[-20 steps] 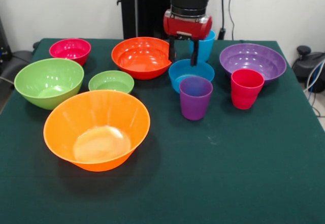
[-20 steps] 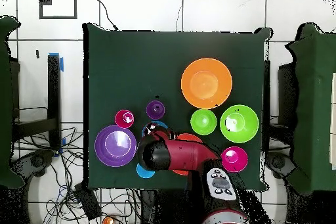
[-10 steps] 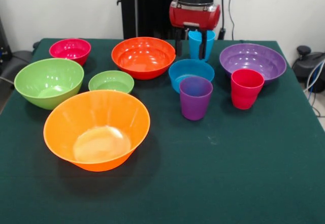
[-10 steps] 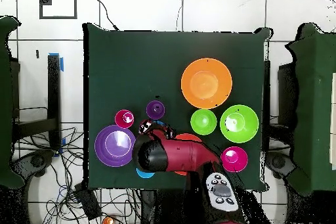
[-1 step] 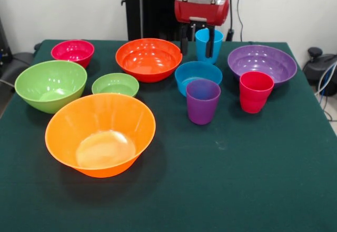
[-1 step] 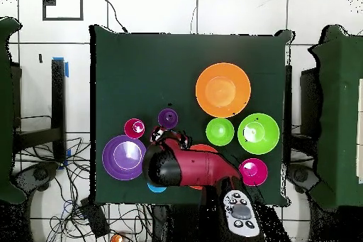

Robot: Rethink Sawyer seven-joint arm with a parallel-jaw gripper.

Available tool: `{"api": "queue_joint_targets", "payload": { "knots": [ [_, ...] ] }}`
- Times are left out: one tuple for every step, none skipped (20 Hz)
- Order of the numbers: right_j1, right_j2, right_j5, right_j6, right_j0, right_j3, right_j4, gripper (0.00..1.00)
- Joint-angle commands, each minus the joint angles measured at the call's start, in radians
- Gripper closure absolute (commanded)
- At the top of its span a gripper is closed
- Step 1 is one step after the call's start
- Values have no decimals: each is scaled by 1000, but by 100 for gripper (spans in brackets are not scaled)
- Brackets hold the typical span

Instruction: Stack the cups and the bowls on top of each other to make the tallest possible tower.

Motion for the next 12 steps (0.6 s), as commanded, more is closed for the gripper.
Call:
{"api": "queue_joint_targets", "payload": {
  "knots": [
    [18, 56, 116, -31, -8, -50, -74, 0],
    [17, 60, 130, -41, -17, -61, -76, 0],
    [18, 62, 136, -42, -20, -64, -76, 0],
    [25, 63, 137, -42, -24, -71, -77, 0],
    [30, 63, 134, -40, -24, -76, -79, 0],
    [44, 61, 124, -35, -23, -83, -80, 0],
    [58, 60, 115, -29, -22, -91, -81, 0],
    [80, 52, 104, -27, -17, -112, -84, 0],
    [98, 43, 93, -21, -11, -122, -84, 0],
    [116, 34, 82, -15, -4, -132, -84, 0],
    [128, 30, 70, -11, -1, -140, -86, 0],
    [143, 25, 59, -8, 0, -149, -89, 0]
  ]
}}
